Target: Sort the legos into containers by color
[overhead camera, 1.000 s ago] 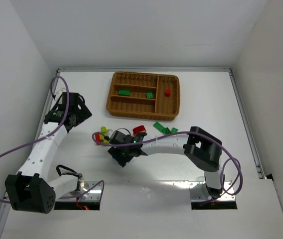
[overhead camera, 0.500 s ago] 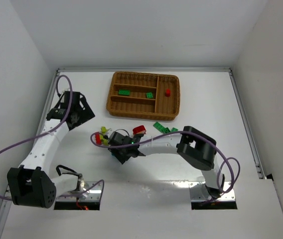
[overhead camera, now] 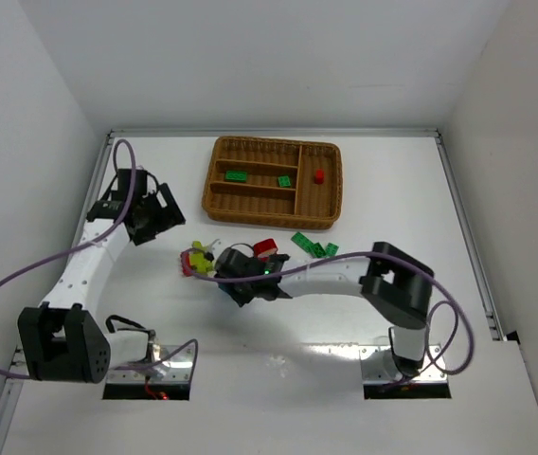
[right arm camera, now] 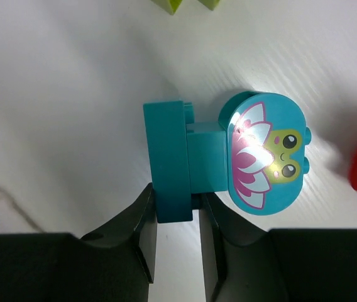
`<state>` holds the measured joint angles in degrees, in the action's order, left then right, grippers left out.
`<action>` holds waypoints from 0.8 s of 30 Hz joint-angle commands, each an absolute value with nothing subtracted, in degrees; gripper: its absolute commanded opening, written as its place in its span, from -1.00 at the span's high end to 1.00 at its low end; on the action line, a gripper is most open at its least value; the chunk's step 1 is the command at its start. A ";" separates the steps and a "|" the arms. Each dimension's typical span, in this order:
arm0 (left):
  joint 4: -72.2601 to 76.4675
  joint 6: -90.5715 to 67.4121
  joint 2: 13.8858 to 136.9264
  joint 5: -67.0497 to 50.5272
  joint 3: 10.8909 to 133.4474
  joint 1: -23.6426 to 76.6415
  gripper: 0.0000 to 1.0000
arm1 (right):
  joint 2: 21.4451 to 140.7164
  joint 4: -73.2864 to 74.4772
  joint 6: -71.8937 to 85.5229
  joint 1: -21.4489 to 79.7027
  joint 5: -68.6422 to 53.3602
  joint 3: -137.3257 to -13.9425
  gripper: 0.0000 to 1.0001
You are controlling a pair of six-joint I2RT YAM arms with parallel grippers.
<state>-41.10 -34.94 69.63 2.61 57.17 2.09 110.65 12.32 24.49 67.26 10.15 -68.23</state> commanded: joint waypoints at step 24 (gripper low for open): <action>-14.77 -35.16 76.02 -67.24 46.68 2.10 -0.88 | 93.16 7.12 24.96 63.81 24.52 -68.29 0.74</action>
<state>-17.08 -34.94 74.72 -62.28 47.68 0.38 93.08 10.81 24.43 64.58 23.40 -65.08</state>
